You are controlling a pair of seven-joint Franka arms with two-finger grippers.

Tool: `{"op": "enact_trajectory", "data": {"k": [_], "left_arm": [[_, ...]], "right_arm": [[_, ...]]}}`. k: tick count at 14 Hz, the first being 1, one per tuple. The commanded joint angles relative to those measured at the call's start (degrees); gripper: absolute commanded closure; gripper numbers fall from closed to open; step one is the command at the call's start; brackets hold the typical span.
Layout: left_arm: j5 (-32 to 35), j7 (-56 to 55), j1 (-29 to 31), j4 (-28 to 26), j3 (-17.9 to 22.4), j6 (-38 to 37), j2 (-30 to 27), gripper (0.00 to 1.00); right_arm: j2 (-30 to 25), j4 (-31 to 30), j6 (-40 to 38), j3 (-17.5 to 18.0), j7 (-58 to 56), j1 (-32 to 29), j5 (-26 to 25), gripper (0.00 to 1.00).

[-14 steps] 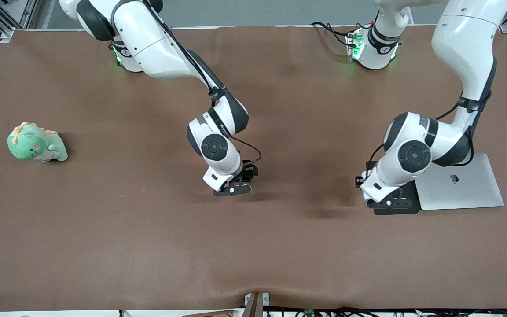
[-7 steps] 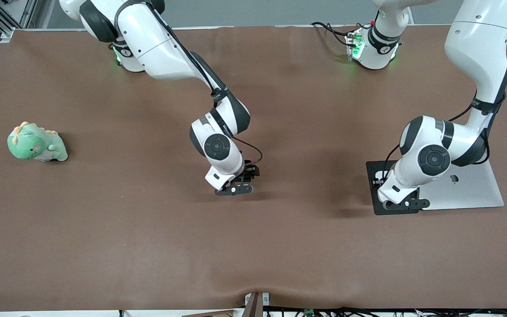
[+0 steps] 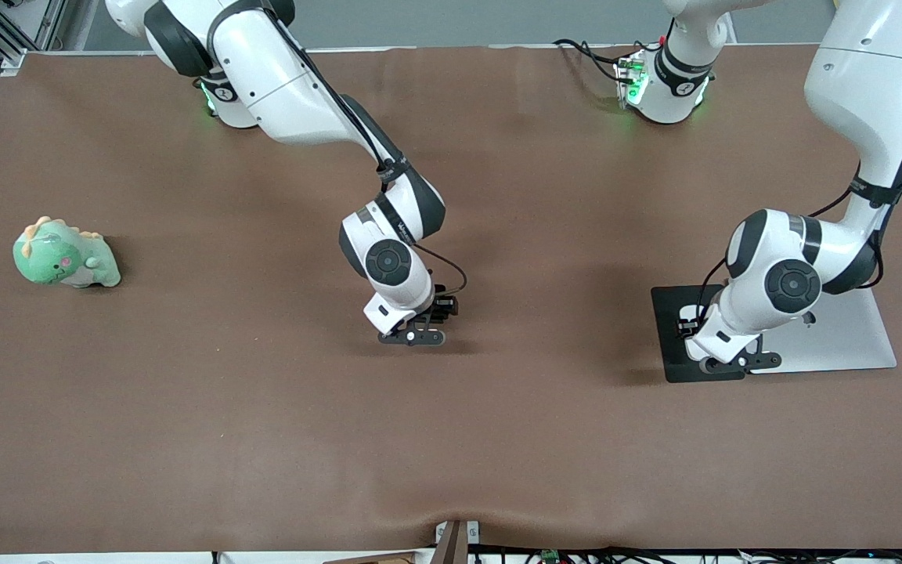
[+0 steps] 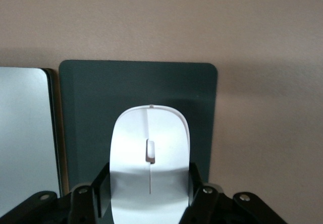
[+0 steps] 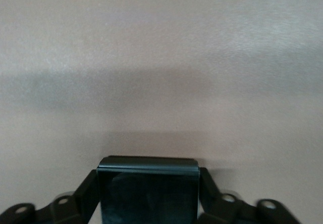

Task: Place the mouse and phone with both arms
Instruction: 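Lower the mouse onto the pad while the right gripper carries the phone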

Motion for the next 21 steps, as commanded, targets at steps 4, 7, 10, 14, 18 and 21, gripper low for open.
{"op": "enact_trajectory", "data": {"k": [4,7,10,14,18,21], "left_arm": [[2.95,1.4,3.43,-2.76,-0.76,6.69,2.05,0.54],[3.04,2.63,4.23,-3.82,-0.76,7.33,2.06,0.54],[3.13,4.12,5.19,-3.99,-0.85,7.5,2.23,0.53],[3.13,4.57,5.11,-3.91,-0.94,8.11,2.58,0.52],[3.13,4.57,4.49,-3.73,-0.94,9.08,3.02,0.52],[3.13,4.83,4.58,-3.82,-0.94,9.79,3.55,0.52]], "right_arm": [[-6.52,-2.64,-7.9,-0.76,2.07,-6.9,-0.15,1.0],[-10.75,-3.78,-14.77,-2.25,-0.11,-12.7,-0.86,1.0],[-14.7,-8.34,-16.02,-2.34,-10.63,-19.81,-2.09,1.0],[-21.55,-17.91,-14.53,-2.34,-22.42,-27.12,-2.09,1.0],[-23.77,-22.95,-11.88,-2.52,-37.1,-36.26,-2.62,1.0],[-23.24,-24.53,-9.26,-2.7,-44.23,-43.46,-6.38,1.0]]}}
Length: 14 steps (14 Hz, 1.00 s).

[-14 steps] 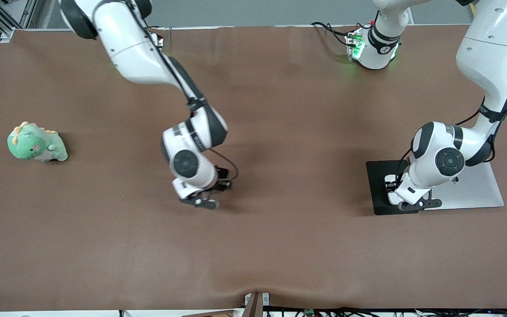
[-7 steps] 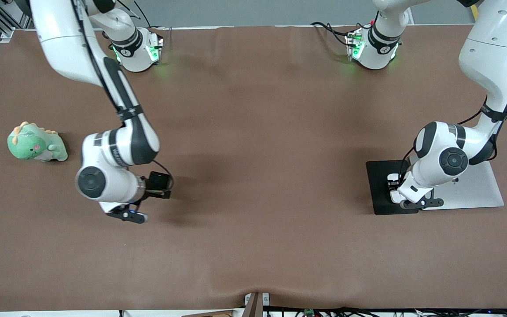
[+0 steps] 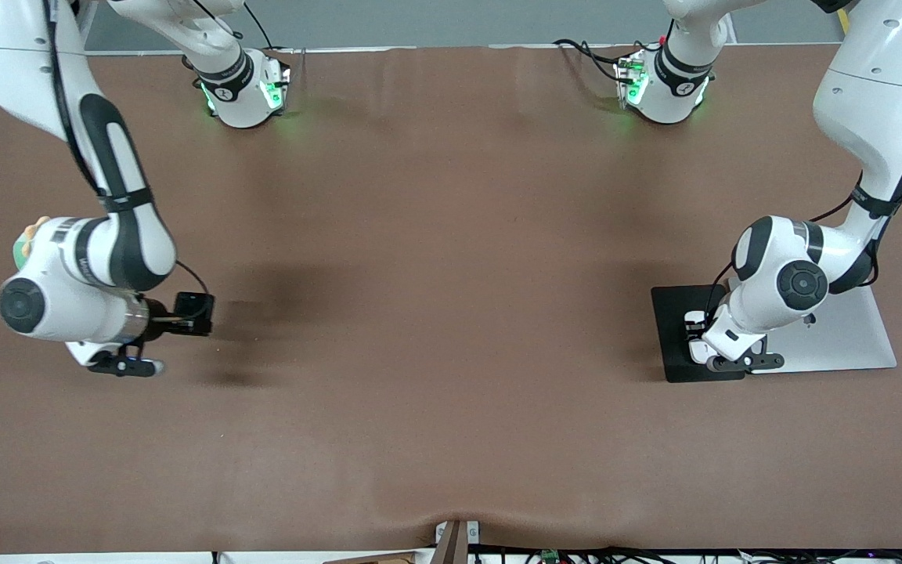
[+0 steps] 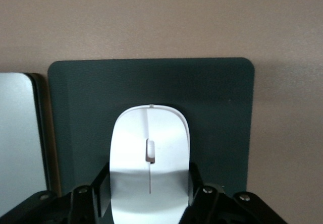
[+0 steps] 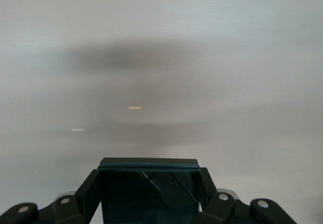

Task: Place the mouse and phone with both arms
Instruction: 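Open the left gripper on the pad while the right gripper lowers the phone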

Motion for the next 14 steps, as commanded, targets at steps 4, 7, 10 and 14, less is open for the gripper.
{"op": "enact_trajectory", "data": {"k": [4,7,10,14], "left_arm": [[1.35,1.1,0.82,-0.43,-0.33,1.44,0.51,0.51],[1.26,2.07,1.17,-0.43,-0.33,1.53,0.51,0.1],[1.17,1.37,1.08,0.18,-0.41,1.18,-0.28,0.0],[1.0,1.37,0.99,1.32,-2.25,-2.76,-5.1,0.0]], "right_arm": [[-1.9,-8.37,8.75,1.26,-10.2,-9.08,-2.51,1.0],[-1.81,-11.19,10.0,1.26,-12.66,-11.81,-2.51,0.97],[-1.46,-13.65,12.63,1.35,-13.64,-13.22,-2.51,0.95],[-0.84,-14.19,12.2,1.35,-14.16,-13.84,-2.51,0.58]]}}
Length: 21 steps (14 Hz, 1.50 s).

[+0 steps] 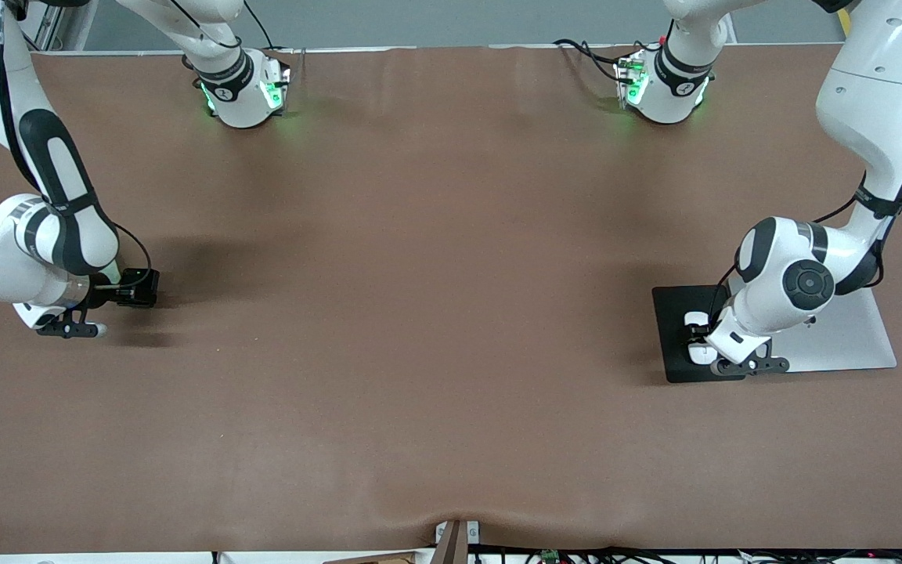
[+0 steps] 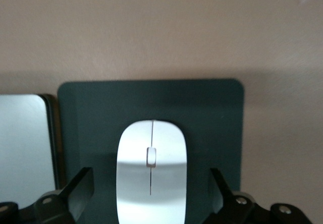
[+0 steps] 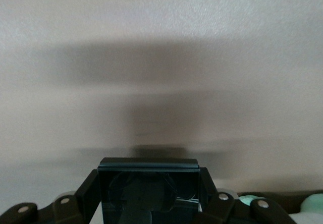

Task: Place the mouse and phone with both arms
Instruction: 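Open the left gripper on the pad while the right gripper lowers the phone, then release the phone beside the plush toy while the left gripper withdraws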

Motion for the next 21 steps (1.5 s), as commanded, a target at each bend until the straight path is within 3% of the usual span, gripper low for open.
{"op": "enact_trajectory", "data": {"k": [1,2,5,8,11,17,21], "left_arm": [[0.9,0.5,0.68,1.22,-2.53,-6.14,-5.7,0.0],[0.64,0.77,0.68,3.24,-2.89,-9.82,-6.93,0.0],[0.29,1.03,0.68,10.53,-5.44,-20.54,-10.45,0.0],[0.11,1.03,0.68,19.31,-8.07,-33.45,-12.91,0.0],[-4.96,0.95,0.68,28.81,-9.92,-46.65,-14.15,0.0],[-9.55,2.78,0.86,29.63,-9.66,-53.97,-23.81,0.0],[-10.69,4.99,0.95,29.63,-9.57,-56.7,-27.59,0.0]], "right_arm": [[-0.9,-1.14,0.12,1.27,-0.69,-1.26,-0.9,0.17],[-0.73,-1.14,-0.23,1.27,-0.61,-1.17,-0.81,0.0],[-0.99,-0.27,-3.12,1.27,-0.52,-0.47,-0.9,0.0],[-1.34,5.16,-7.77,1.27,-0.08,3.21,-0.99,0.0],[-3.44,7.47,-11.3,1.19,4.47,8.13,-0.99,0.0],[-13.72,7.65,-19.02,1.36,15.29,12.62,-0.99,0.0],[-24.34,7.65,-27.28,1.19,16.53,12.72,-1.16,0.0]]}}
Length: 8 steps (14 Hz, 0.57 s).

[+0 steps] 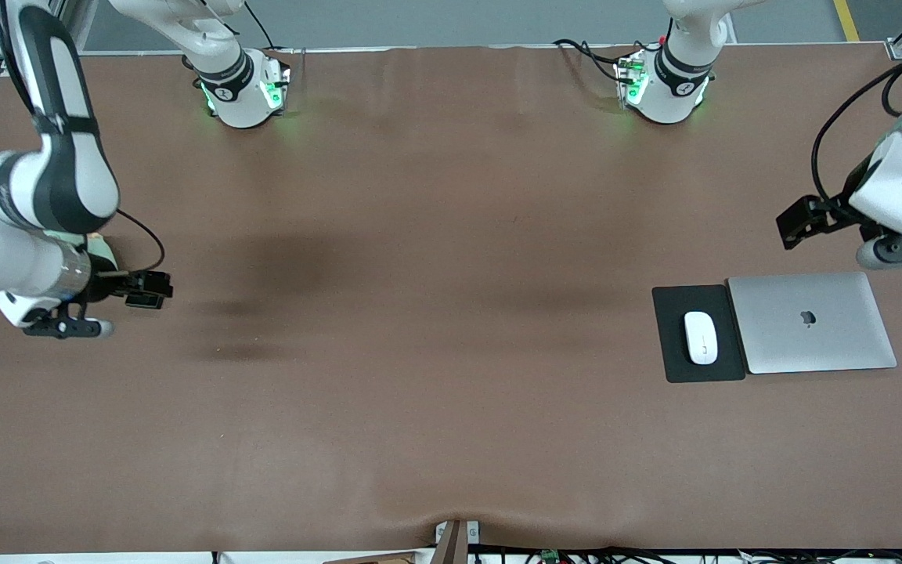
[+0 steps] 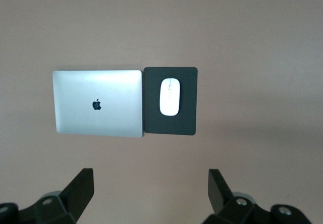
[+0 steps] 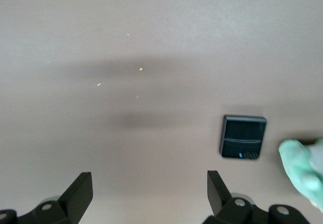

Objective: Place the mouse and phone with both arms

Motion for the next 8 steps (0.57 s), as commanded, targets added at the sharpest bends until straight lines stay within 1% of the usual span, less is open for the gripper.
{"op": "enact_trajectory", "data": {"k": [1,2,3,4,5,6,8], "left_arm": [[-3.79,1.79,1.05,-0.61,0.16,-1.61,-3.0,0.0],[-5.03,3.01,0.26,-0.87,1.73,-2.05,-4.22,0.0],[-5.39,4.24,-2.61,-1.74,4.96,-2.23,-5.1,0.0],[-5.56,5.56,-6.47,-2.45,9.43,-2.4,-5.46,0.0],[-6.52,6.88,-8.16,-3.24,12.17,-2.84,-6.42,0.0],[-7.49,7.33,-9.57,-4.99,13.42,-2.85,-7.21,0.0],[-7.76,7.33,-14.22,-6.93,18.41,-2.58,-8.36,0.0]], "right_arm": [[-9.31,-1.71,-5.24,-0.07,1.34,-0.33,-1.26,0.0],[-11.69,-1.71,-7.62,-0.07,1.34,-0.51,-1.44,0.0],[-13.45,-1.36,-9.82,-0.07,1.43,-0.51,-1.44,0.0],[-14.25,0.21,-12.71,-0.07,1.52,-0.42,-1.44,0.0],[-14.09,3.36,-15.52,-0.07,1.95,-0.42,-1.53,0.0],[-13.74,6.78,-17.9,-0.07,2.74,-0.51,-1.62,0.0],[-13.73,10.14,-20.55,-0.07,5.02,-0.43,-1.62,0.0]]}}
